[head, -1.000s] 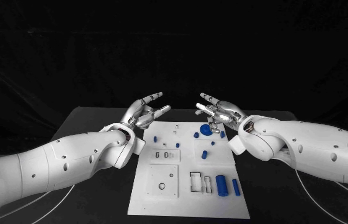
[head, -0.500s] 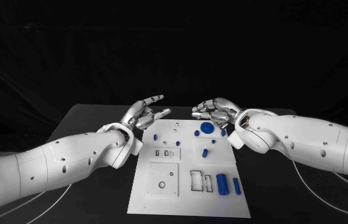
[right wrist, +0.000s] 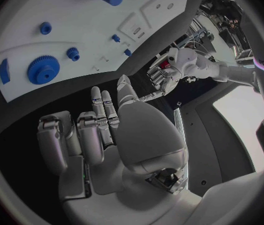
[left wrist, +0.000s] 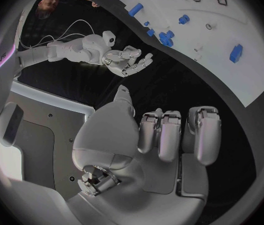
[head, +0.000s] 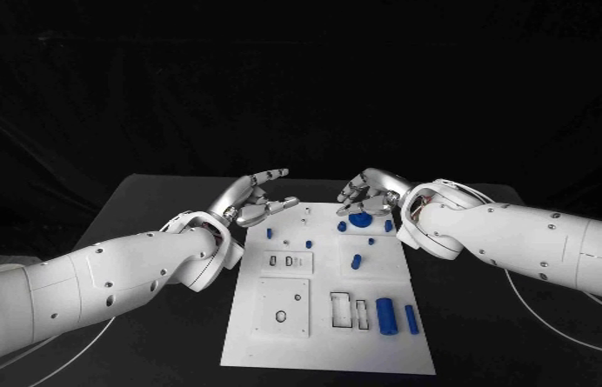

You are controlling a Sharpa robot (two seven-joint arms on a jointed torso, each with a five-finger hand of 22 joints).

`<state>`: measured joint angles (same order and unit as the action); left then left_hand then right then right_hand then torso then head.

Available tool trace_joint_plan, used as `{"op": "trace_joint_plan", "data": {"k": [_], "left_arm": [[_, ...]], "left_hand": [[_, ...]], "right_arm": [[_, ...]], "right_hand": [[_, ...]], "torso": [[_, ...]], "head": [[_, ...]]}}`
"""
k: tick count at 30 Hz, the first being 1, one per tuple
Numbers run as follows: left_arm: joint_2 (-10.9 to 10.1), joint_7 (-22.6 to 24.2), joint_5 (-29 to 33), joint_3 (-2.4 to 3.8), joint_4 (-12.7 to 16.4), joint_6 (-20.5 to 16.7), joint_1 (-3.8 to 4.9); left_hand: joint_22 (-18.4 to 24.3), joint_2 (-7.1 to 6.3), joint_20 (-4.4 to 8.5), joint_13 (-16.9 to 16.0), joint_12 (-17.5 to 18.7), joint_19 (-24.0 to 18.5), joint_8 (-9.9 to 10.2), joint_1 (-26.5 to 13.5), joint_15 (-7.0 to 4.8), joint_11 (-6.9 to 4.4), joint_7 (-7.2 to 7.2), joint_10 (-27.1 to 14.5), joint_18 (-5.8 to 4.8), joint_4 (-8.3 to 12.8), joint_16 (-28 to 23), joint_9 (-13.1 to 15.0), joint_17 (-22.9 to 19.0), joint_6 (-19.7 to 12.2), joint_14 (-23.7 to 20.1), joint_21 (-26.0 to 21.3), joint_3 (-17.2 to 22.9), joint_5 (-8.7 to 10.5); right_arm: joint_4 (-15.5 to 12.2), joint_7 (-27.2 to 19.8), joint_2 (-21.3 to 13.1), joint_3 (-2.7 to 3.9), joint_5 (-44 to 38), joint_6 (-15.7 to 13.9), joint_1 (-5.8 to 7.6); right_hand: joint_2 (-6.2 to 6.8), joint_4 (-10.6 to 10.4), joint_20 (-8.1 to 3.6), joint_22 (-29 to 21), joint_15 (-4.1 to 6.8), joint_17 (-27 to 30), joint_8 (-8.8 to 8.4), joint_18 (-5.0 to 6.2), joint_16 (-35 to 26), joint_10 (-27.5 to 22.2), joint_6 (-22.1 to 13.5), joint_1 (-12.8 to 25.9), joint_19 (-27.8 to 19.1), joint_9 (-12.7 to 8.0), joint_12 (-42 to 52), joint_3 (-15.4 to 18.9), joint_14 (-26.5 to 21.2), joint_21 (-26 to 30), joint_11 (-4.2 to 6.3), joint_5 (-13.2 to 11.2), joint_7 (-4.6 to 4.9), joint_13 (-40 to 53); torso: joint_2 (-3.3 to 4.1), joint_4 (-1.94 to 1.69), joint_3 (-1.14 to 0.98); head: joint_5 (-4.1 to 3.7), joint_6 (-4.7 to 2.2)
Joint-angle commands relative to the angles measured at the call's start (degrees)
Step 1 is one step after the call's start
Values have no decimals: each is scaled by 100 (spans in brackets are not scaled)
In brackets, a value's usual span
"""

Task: Assemble the parts on the task board

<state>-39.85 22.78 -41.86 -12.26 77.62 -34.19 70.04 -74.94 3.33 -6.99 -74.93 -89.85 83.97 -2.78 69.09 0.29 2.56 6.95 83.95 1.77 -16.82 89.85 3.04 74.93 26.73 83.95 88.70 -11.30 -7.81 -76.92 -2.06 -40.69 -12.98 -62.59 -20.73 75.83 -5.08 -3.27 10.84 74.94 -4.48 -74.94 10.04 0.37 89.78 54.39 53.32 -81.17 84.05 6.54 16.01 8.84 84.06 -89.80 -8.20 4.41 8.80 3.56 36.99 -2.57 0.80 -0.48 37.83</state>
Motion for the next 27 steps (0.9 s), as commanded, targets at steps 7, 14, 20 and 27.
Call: {"op": "trace_joint_plan", "data": {"k": [7,14,20,27], "left_arm": [[82,-273,-1107,3,-55,-127,2],[83,-435,-1306,3,-72,-172,0],[88,-533,-1387,3,-92,-188,1],[102,-599,-1438,3,-116,-192,1]], "left_hand": [[-996,82,-42,-1507,-15,-7,-5,0,35,6,5,605,-43,6,15,3,1507,73,605,-68,-72,-20],[-947,108,-35,-1507,-15,-74,-6,-51,22,-5,6,605,-28,11,15,2,1507,105,605,-98,-128,-18],[-875,155,-54,-1437,8,-169,-193,10,80,88,112,563,-8,17,15,130,1507,1068,605,-145,-169,-21],[-742,199,-169,-1026,176,-336,-528,290,223,246,199,321,27,31,15,327,1507,2220,605,-238,-215,-24]], "right_arm": [[46,746,108,31,-2021,-15,-62],[133,1045,212,55,-2410,259,-141],[188,1250,286,63,-2502,511,-194],[247,1387,354,68,-2544,635,-225]], "right_hand": [[47,70,35,1506,-40,-1506,-199,-37,22,153,38,-132,595,-95,-297,-173,594,-20,-24,-54,-124,-3],[30,35,34,1506,-34,-1506,-252,-37,22,261,142,-87,595,-123,-425,-216,594,-20,-13,-124,-108,-2],[-13,30,35,1506,-38,-1506,-298,-37,22,255,188,-107,595,-147,-543,-270,594,-20,-23,-141,-93,-4],[-39,53,39,1506,-44,-1506,-331,-37,22,274,211,-160,595,-164,-606,-315,594,-20,-27,-143,-102,-2]], "torso": [[8,-34,-5],[31,-33,-5],[49,-56,5],[64,-51,4]], "head": [[-12,19],[-13,24],[-49,54],[-49,92]]}}
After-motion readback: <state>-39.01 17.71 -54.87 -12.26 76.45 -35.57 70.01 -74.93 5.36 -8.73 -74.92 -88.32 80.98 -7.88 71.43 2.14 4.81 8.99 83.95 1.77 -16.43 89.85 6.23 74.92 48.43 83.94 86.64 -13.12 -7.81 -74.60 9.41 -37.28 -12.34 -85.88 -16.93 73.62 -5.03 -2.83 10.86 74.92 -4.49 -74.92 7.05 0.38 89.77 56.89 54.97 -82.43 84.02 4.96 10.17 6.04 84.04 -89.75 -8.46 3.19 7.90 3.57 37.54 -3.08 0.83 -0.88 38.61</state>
